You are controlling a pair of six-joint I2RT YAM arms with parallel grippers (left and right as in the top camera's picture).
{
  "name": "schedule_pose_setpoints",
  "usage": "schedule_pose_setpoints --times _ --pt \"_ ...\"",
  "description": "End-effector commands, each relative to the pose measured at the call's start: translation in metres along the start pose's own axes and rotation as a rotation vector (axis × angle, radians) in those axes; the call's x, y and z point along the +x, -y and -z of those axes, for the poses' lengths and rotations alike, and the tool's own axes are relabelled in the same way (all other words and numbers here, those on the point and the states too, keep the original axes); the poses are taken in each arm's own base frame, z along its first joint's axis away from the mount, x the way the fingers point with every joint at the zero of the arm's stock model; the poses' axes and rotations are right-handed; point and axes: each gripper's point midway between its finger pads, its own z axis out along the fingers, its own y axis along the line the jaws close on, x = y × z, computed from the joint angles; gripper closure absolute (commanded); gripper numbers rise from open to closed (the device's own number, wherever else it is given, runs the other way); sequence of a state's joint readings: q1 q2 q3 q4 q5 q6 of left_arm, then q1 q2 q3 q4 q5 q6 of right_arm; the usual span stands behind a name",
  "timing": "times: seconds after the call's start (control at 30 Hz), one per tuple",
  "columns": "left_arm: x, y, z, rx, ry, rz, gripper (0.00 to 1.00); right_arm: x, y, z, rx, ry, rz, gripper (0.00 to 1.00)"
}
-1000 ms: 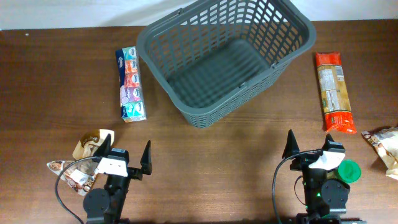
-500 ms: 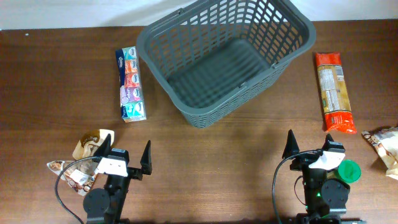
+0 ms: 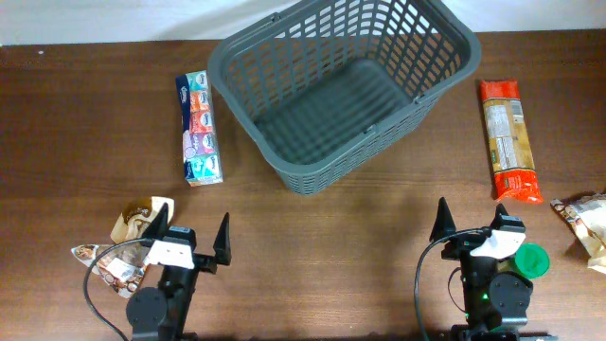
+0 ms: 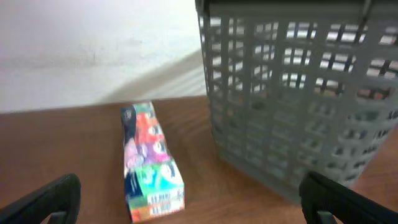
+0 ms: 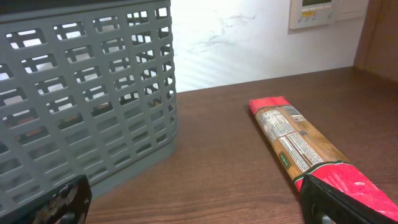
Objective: Pack container
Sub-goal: 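Raise both grippers from rest toward the grey basket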
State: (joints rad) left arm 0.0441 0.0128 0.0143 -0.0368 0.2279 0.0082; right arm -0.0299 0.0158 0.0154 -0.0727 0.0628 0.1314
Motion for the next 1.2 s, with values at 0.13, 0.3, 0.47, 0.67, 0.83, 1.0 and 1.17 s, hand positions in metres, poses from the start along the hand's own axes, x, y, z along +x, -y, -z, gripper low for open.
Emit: schedule_pose_setpoints --times 0.13,0.3,0.47,0.67,0.83,1.0,1.17 --pt "-0.012 0.008 0.001 0.042 0.054 -0.028 0.01 0.0 0.001 0.0 0.008 0.012 -0.004 0.01" --pt "-0.011 0.039 0.005 0.226 0.046 0.019 0.01 0.003 -0.006 0.0 -0.03 -0.001 -0.007 0.01" --pt "-0.027 0.064 0.014 0.38 0.112 -0.004 0.01 0.004 -0.034 0.004 -0.195 -0.02 -0.007 0.01" --pt "-0.033 0.079 0.022 0.474 0.105 0.038 0.01 -0.001 -0.067 0.018 -0.391 -0.064 -0.008 0.01" --pt "-0.037 0.078 0.023 0.464 0.045 0.08 0.01 -0.046 -0.048 0.024 -0.247 -0.032 0.009 0.01" --pt "-0.066 0.063 0.02 0.366 -0.011 0.109 0.01 -0.097 -0.032 0.026 -0.11 -0.07 0.059 0.01" --pt "-0.104 0.066 0.02 0.388 0.01 0.102 0.01 -0.134 -0.041 0.019 -0.112 -0.319 0.107 0.01"
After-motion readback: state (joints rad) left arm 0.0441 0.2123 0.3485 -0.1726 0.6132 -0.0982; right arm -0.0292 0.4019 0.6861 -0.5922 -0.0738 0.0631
